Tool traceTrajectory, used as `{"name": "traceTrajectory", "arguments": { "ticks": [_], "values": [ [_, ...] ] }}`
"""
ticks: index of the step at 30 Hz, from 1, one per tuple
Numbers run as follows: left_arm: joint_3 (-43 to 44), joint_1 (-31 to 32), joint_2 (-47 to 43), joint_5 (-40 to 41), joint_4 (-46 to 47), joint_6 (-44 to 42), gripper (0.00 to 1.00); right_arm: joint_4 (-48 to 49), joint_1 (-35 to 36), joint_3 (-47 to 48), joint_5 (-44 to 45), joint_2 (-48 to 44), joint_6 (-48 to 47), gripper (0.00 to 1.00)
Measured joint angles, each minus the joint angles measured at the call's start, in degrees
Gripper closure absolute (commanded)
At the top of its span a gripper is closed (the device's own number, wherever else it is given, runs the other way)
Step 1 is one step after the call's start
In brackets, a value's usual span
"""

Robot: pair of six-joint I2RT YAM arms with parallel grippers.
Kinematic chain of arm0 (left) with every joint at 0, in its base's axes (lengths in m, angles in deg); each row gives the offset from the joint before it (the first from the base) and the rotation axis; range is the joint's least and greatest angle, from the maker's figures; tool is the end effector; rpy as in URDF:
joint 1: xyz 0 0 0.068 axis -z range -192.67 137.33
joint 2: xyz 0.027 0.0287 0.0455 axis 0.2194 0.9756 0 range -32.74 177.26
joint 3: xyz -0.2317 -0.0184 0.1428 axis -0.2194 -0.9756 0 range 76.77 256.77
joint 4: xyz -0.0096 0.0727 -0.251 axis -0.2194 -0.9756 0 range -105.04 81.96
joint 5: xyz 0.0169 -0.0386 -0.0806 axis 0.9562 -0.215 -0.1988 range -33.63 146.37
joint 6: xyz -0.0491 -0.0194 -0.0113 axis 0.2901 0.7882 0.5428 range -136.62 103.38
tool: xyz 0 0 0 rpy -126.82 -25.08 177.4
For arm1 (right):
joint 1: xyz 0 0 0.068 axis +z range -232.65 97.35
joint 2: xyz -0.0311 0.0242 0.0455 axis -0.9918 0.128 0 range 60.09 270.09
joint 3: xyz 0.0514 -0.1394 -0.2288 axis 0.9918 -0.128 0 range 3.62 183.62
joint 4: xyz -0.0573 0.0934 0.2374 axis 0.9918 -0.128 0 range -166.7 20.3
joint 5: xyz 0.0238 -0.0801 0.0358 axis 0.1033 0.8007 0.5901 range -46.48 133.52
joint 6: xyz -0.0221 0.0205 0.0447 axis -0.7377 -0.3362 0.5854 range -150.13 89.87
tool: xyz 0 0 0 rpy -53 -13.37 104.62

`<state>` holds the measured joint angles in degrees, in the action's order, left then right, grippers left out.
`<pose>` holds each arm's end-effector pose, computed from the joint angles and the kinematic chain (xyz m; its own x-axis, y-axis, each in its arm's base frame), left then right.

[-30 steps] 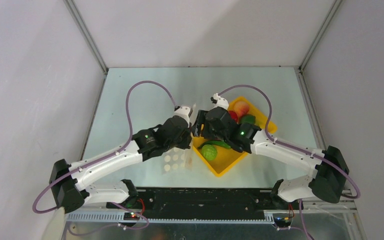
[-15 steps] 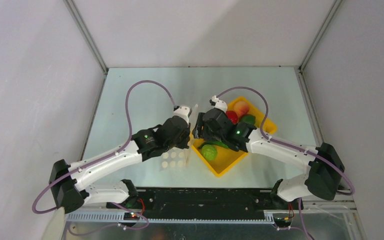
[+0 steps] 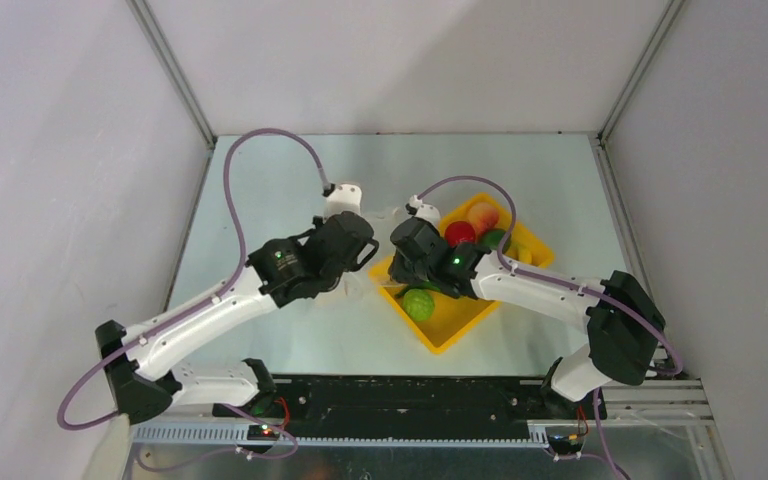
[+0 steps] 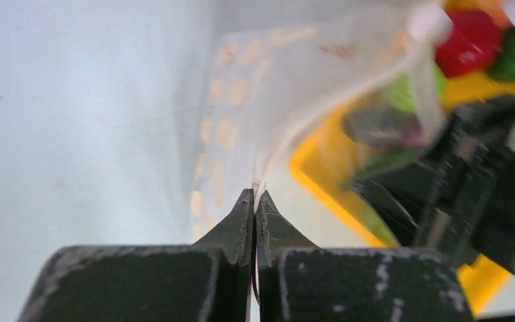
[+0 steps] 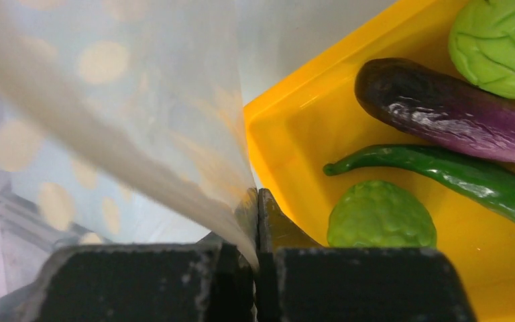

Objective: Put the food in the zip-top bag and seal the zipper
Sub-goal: Open the zipper of the food storage bag at the center of the board.

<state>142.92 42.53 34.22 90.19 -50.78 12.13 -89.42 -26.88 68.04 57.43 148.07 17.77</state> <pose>0.1520 -0.1839 0.3415 -0.5621 0.1086 -0.8199 0.2072 0.9782 -0.0124 0.1973 0.2750 0.2600 -0.7810 0.1326 -0.6103 -0.1857 0.8837 0.4296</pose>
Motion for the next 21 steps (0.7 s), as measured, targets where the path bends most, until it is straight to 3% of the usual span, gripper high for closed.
{"name": "traceTrajectory", "arguments": {
  "ticks": [5, 9, 13, 21],
  "values": [
    [8.9, 0.0, 5.4, 15.6, -12.0, 4.0, 1.0, -2.4, -0.5, 0.2, 1.5, 0.0, 0.1, 1.0],
    [11.4, -0.4, 9.9, 21.3, -18.1, 7.6, 1.0, -2.3, -1.0, 0.2, 1.7, 0.0, 0.2, 1.0],
    [10.5, -2.8, 9.6, 20.0, -17.1, 7.5, 1.0, -0.8, -2.0, -0.4, 1.4, -0.8, 0.5, 1.0],
    [1.6, -9.2, -2.3, 6.6, -6.2, 5.7, 1.0, 7.7, -5.0, -4.0, -5.2, -2.7, -0.2, 0.98]
  ]
}}
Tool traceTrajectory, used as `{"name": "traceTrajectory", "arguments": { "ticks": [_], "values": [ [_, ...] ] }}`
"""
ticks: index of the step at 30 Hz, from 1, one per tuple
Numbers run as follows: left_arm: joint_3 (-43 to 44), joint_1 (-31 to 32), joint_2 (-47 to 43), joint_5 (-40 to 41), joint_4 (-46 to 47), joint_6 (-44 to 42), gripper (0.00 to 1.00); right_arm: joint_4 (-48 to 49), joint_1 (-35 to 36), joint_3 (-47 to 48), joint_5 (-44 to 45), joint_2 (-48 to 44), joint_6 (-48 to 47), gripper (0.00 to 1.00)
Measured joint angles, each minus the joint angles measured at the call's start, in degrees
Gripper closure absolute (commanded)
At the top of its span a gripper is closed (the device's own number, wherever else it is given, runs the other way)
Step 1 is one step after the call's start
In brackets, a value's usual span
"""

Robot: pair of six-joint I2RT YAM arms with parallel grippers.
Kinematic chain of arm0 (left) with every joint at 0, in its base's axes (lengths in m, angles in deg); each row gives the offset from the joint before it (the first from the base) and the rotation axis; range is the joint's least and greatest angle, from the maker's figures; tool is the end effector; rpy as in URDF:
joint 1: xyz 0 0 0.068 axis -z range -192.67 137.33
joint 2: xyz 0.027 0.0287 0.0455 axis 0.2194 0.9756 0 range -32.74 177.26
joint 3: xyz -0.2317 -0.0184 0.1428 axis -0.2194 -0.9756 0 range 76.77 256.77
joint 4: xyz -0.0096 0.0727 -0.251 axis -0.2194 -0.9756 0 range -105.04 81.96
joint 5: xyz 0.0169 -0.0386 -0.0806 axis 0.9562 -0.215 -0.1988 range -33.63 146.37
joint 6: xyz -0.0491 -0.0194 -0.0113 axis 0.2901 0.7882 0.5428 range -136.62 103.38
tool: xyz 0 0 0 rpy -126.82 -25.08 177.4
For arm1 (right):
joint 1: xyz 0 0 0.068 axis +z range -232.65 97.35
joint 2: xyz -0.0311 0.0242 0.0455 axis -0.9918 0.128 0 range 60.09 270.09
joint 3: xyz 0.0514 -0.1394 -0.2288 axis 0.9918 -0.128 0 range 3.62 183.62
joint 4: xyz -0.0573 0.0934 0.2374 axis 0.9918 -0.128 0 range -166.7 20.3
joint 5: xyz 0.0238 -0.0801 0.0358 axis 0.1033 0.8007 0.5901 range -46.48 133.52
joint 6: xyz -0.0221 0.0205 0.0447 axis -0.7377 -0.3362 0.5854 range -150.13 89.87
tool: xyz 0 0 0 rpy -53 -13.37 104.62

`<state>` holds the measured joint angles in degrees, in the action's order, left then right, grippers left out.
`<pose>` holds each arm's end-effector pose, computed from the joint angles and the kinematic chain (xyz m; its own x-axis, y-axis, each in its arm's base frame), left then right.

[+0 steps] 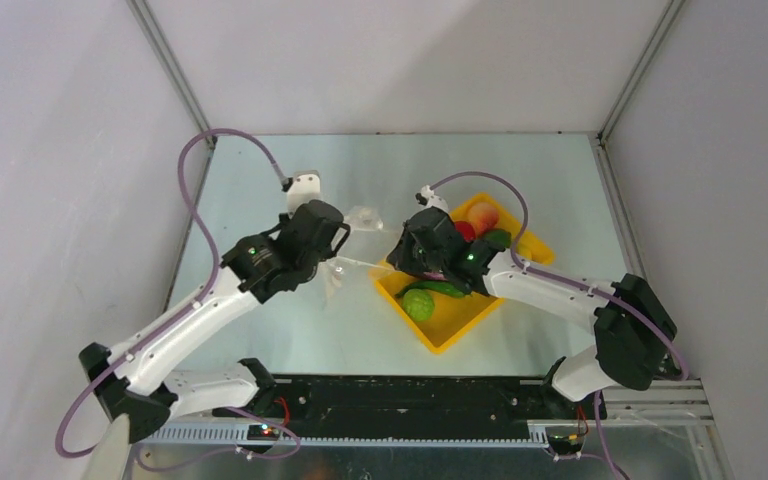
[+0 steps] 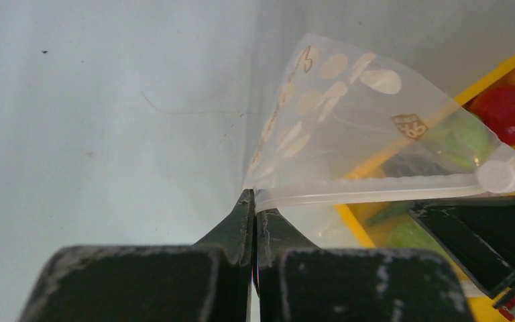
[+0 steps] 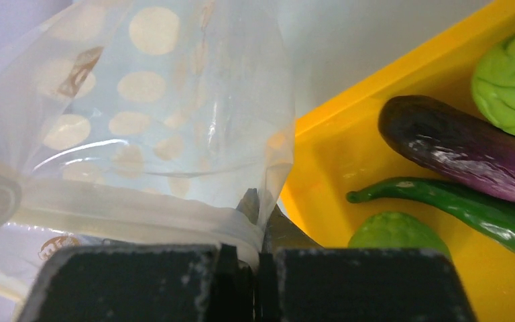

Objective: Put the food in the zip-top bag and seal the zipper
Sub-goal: Open the zipper of the food storage bag at the center of the board, then pick up the fake vegetable from the bin.

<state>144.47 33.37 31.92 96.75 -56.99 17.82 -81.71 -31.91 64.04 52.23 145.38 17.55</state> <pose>0.1686 -0.1416 0.3523 -0.5443 -0.0562 -0.8370 -0.0878 0.9961 -0.0098 0.2150 0.2547 0.2625 -0.7650 0.2191 -0.6056 -0.1826 0.8280 0.5302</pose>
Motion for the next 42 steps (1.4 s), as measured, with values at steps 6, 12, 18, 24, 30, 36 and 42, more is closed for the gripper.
{"name": "traceTrajectory", "arguments": {
  "ticks": [6, 12, 18, 24, 30, 36, 42],
  "values": [
    [-1.4, -1.9, -2.9, -2.5, 2.0, -0.5, 1.0, 5.0, -0.1, -0.8, -5.4, 0.2, -3.9, 0.78],
    [-3.0, -2.9, -3.1, -2.2, 5.0, -2.6, 1.0, 6.6, -0.2, 0.0, -9.9, 0.6, -7.6, 0.39],
    [-5.6, -3.0, -3.7, -2.8, 10.3, -5.6, 1.0, 6.8, -0.4, 7.9, -11.5, 2.4, -9.7, 0.01],
    [-5.7, -3.1, -3.1, 0.4, 13.0, -8.3, 1.0, 7.0, -1.6, 10.4, -11.7, 0.0, -11.7, 0.01],
    [-3.0, -3.6, -1.0, 9.5, 11.4, -12.8, 1.0, 2.0, -3.7, 10.1, -8.1, -8.9, -15.6, 0.01],
    [-0.8, -4.9, -0.8, 13.7, 11.1, -16.2, 1.0, -5.2, -6.1, 3.5, -1.1, -19.5, -16.2, 0.01],
    [-0.1, -5.4, 5.3, 13.6, 10.6, -16.0, 1.0, -12.3, -5.3, -6.7, 3.0, -20.0, -12.3, 0.01]
  ]
}}
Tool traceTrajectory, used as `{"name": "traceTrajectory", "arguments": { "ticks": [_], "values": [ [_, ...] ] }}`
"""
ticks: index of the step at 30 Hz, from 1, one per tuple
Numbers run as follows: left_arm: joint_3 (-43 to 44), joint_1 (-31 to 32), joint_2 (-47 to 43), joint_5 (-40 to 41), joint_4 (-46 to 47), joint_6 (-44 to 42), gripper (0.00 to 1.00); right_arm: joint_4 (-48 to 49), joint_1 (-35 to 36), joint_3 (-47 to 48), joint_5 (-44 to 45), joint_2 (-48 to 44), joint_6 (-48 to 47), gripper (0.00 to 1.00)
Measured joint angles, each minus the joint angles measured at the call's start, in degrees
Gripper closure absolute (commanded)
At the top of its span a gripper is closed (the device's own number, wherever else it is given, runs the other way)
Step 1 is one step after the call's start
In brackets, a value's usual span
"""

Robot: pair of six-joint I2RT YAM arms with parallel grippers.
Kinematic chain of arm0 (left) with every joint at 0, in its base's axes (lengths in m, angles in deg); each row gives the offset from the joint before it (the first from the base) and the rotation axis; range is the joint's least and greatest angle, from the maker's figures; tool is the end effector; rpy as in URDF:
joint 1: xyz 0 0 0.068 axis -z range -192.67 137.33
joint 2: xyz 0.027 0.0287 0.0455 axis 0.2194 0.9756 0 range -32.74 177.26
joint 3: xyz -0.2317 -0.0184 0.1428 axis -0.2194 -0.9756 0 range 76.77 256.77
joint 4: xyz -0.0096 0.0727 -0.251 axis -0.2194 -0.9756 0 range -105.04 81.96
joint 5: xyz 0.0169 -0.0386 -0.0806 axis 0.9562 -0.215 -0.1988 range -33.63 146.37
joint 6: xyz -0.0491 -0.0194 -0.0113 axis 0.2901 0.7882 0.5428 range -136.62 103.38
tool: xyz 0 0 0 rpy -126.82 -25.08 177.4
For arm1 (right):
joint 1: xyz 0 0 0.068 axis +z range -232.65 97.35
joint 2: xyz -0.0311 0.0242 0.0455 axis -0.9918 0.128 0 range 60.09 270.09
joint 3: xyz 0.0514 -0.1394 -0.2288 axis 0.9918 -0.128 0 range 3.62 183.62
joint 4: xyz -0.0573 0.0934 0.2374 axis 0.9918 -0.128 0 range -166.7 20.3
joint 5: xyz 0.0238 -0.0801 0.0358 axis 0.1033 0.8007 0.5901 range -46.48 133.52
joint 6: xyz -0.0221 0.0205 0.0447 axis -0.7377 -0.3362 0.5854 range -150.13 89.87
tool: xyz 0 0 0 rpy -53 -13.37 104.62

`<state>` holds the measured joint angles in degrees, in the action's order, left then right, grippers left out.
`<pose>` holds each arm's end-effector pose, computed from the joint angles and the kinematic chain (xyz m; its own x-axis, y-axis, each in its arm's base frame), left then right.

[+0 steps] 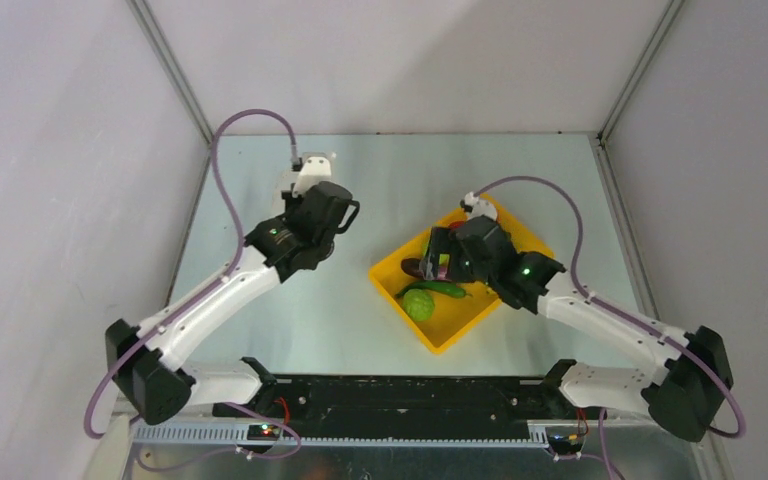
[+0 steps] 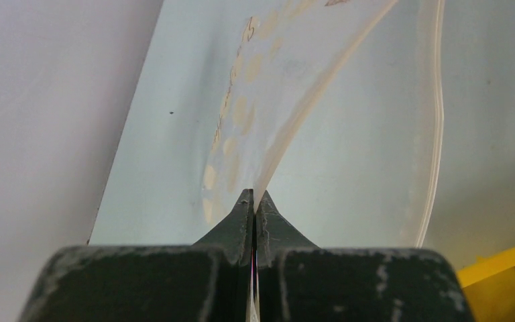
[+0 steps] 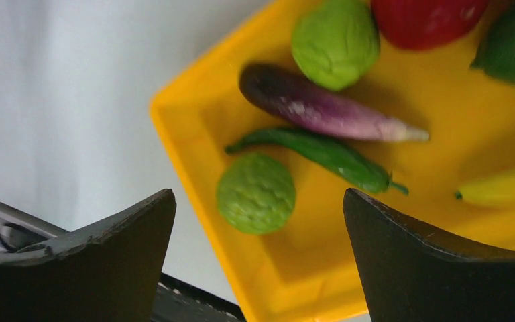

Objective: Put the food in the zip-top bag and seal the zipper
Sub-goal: Pick up the fake vegetable from the bin.

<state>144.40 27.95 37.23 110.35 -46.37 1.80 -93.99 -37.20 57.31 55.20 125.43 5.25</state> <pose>0.2078 -0.1402 0.3495 -0.4431 0.1353 -0.8862 -0.2348 0.9365 0.2604 0.1806 0.1733 0.2989 -0.6733 0.1244 -0.7288 -0.2366 0.8976 0.3718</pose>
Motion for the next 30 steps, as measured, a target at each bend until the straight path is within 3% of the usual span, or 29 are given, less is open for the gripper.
{"name": "traceTrajectory", "arguments": {
  "ticks": [5, 19, 30],
  "values": [
    [-0.6, 0.0, 4.3, -4.4, 0.3, 1.4, 1.0, -2.2, 3.5, -2.1, 1.9, 4.7, 4.7, 0.0],
    [-3.2, 0.6, 4.6, -14.1, 3.2, 5.5, 1.0, 0.2, 8.9, -2.1, 6.3, 17.5, 17.4, 0.0],
    [-4.7, 1.5, 4.4, -16.7, 4.2, 7.1, 1.0, 0.5, 8.9, -2.1, 5.0, 21.8, 19.5, 0.15]
  ]
}}
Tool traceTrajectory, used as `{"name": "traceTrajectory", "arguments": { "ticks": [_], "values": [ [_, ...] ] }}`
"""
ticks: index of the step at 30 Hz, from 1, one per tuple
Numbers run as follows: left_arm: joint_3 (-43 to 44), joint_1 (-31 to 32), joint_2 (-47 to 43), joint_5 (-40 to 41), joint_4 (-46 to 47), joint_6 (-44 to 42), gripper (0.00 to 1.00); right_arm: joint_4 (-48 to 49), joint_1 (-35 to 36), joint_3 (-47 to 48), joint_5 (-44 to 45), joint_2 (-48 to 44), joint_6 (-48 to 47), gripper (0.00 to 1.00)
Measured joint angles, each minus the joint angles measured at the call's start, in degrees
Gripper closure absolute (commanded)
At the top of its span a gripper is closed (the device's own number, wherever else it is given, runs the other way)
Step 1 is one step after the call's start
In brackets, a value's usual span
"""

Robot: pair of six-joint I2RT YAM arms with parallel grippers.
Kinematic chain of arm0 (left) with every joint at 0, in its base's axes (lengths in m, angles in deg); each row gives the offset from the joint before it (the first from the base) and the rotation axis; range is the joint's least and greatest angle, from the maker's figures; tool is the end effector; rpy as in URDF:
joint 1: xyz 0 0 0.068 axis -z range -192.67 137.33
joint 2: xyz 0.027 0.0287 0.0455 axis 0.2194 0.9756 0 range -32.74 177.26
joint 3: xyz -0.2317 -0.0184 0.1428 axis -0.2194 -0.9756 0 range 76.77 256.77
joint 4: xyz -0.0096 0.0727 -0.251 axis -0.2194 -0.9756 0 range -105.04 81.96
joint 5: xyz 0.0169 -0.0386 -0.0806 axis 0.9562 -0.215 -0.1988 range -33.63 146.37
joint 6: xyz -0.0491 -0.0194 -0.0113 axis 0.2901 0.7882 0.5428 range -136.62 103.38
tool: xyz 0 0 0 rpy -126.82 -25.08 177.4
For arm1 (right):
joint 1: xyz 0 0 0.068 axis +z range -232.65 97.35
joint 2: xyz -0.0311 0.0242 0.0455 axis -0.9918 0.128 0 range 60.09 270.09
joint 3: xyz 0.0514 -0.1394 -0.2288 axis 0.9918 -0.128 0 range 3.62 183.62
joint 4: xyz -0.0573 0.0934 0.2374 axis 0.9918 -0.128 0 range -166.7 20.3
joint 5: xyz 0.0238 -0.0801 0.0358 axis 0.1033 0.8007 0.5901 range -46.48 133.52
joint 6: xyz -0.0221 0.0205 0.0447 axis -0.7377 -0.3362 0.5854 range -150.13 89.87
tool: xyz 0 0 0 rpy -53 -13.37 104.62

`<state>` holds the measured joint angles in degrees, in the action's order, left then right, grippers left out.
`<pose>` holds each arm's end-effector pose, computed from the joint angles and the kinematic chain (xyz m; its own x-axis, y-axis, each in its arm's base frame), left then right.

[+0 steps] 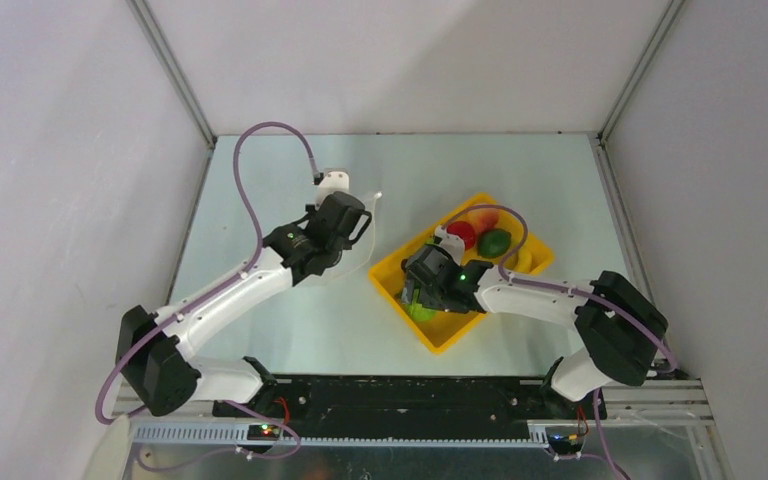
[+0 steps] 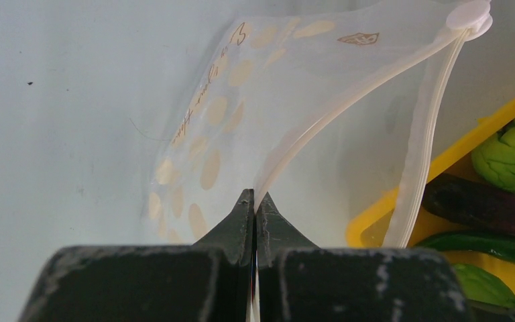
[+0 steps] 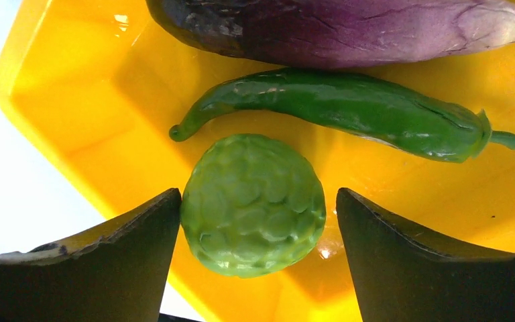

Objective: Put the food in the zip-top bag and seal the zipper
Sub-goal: Pick up the fake vegetable from the bin, then place the fake vegetable in the zipper food storage bag.

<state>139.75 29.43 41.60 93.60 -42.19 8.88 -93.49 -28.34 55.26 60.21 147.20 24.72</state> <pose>0.2167 -0.1668 0.3051 -0.5721 0.0550 -0.8183 -0.0300 0.9957 0.0878 0.1812 0.2348 0.1910 -0.8548 0.1526 -0.4960 0.0116 0.9612 0.2757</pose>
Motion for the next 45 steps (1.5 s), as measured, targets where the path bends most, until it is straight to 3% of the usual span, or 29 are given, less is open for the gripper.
{"name": "traceTrajectory", "arguments": {
  "ticks": [14, 17, 31, 36, 45],
  "values": [
    [-0.1, 0.2, -1.2, -0.9, 0.7, 0.2, 1.0, 0.9, 0.0, 0.0, -1.1, 1.4, 0.7, 0.43],
    [-0.1, 0.2, -1.3, -1.0, 0.7, 0.6, 1.0, 0.9, 0.0, 0.0, -1.0, 1.3, 0.5, 0.53],
    [-0.1, 0.5, -1.4, -3.2, 0.7, 1.6, 1.0, 1.7, -1.9, 0.0, 0.9, -15.3, -5.9, 0.58],
    [-0.3, 0.9, -2.4, -4.3, 0.6, 2.0, 1.0, 8.5, -2.6, 0.0, 0.3, -19.9, -10.5, 0.58],
    [-0.3, 1.6, -3.1, -5.1, 0.3, 2.1, 1.0, 27.1, -2.8, 0.3, -4.9, -18.3, -14.5, 0.59]
  ]
}}
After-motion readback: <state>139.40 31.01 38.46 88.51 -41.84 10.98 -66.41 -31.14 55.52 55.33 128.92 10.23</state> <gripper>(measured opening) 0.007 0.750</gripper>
